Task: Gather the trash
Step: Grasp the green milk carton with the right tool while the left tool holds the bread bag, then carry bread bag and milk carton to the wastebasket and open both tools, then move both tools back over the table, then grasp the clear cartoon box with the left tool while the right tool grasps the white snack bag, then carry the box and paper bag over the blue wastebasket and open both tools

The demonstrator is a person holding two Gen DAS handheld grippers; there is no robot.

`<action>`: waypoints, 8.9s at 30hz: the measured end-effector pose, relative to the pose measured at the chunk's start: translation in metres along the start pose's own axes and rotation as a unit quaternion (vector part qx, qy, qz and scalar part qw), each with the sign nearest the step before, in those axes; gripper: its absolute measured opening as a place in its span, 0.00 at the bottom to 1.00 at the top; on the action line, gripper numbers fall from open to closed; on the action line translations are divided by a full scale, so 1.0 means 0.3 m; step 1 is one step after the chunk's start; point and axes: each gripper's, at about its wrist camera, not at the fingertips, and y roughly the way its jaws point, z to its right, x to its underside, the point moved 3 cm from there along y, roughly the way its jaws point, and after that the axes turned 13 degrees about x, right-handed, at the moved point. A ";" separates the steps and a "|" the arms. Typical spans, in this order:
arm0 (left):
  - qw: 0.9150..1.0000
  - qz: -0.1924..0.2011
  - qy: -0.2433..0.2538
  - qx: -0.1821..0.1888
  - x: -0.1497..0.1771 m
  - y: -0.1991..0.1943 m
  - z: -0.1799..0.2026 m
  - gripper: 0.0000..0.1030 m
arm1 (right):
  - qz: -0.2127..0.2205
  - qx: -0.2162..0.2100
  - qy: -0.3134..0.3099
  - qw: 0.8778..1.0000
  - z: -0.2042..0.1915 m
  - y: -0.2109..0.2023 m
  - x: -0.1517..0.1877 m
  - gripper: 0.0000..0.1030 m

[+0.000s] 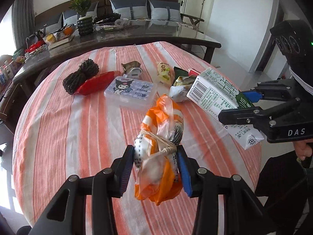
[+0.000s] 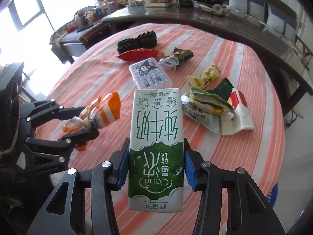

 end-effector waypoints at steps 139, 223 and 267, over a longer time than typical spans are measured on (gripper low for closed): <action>0.997 0.004 -0.058 -0.058 -0.077 0.190 -0.226 0.66 | 0.088 0.125 0.126 0.980 0.285 0.105 0.284 0.97; 0.999 0.004 -0.044 0.012 -0.043 0.072 -0.041 0.61 | 0.007 0.025 0.065 0.998 0.176 0.008 0.162 0.30; 0.975 -0.102 0.055 0.190 -0.297 1.202 1.007 0.67 | -0.079 0.178 0.383 0.903 1.348 0.079 0.803 0.39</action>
